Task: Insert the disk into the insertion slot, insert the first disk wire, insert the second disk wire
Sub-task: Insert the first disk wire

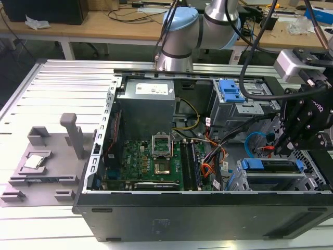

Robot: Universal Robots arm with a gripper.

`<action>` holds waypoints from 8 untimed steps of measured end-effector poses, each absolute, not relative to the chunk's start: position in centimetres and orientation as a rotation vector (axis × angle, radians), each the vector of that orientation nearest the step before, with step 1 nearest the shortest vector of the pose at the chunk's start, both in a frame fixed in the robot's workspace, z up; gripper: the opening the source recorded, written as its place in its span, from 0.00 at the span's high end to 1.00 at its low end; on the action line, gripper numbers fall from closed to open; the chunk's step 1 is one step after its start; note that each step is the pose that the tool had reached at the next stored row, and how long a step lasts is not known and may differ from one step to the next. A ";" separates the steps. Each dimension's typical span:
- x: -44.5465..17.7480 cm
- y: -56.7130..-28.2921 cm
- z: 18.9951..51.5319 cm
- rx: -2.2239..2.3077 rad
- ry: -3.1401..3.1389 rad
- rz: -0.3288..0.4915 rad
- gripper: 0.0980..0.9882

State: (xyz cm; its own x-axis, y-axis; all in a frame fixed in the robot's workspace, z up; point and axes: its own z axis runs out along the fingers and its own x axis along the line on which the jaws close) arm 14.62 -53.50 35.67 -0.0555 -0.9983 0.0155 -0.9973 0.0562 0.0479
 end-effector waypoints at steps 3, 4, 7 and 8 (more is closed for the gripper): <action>14.8 -54.0 35.4 2.128 -2.251 -0.038 0.90; 15.0 -54.0 35.3 2.128 -2.250 -0.038 0.90; 15.4 -54.1 34.9 2.128 -2.250 -0.038 0.90; 15.4 -54.1 34.7 2.128 -2.250 -0.038 0.90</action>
